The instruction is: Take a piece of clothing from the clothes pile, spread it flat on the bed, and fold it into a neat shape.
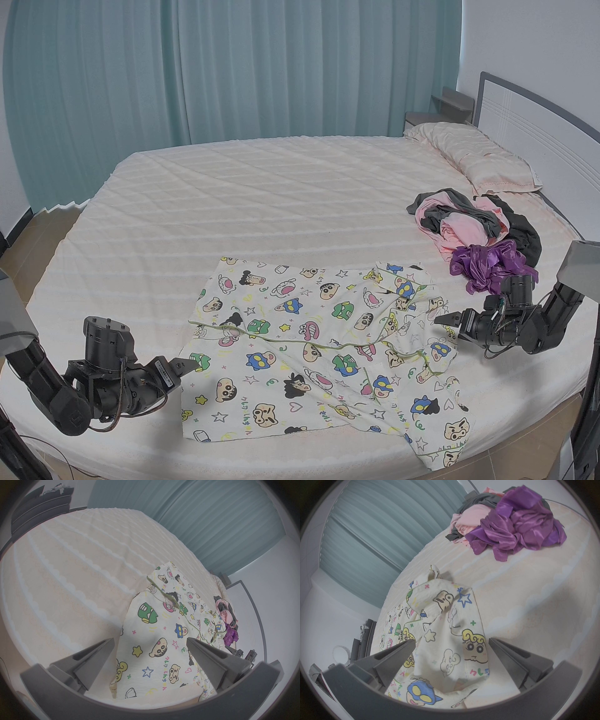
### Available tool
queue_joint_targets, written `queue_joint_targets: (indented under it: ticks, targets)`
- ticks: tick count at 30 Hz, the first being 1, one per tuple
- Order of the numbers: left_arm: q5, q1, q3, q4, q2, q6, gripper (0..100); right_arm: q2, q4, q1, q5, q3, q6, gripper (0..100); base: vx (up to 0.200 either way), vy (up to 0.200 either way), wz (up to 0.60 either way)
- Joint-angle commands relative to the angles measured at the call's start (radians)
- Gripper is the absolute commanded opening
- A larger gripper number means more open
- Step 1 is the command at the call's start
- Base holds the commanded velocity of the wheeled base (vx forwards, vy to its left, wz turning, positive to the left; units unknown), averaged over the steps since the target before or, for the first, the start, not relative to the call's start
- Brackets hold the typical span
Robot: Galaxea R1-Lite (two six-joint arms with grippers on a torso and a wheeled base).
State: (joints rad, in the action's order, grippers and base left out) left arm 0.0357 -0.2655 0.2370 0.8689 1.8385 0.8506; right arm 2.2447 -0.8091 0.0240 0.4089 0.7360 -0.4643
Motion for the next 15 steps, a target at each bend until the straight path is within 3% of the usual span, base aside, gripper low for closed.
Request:
queue_joint_targets:
  ticks: [1, 10, 14, 15]
  targets:
    - [0.001, 0.002, -0.002, 0.001, 0.015, 0.001, 100, 0.036, -0.004, 0.008, 0.018, 0.002, -0.002, 100, 0.0, 0.0, 0.0]
    - [0.003, 0.002, -0.002, 0.002, 0.016, 0.001, 100, 0.089, -0.102, 0.008, 0.028, 0.008, -0.007, 100, 0.0, 0.0, 0.0]
    - [0.003, 0.002, -0.002, 0.002, 0.018, 0.001, 100, 0.104, -0.165, 0.008, 0.025, 0.005, -0.056, 100, 0.0, 0.0, 0.0]
    - [0.003, 0.002, -0.002, 0.002, 0.018, 0.001, 100, 0.108, -0.17, 0.008, 0.024, 0.005, -0.065, 0, 0.0, 0.0, 0.0]
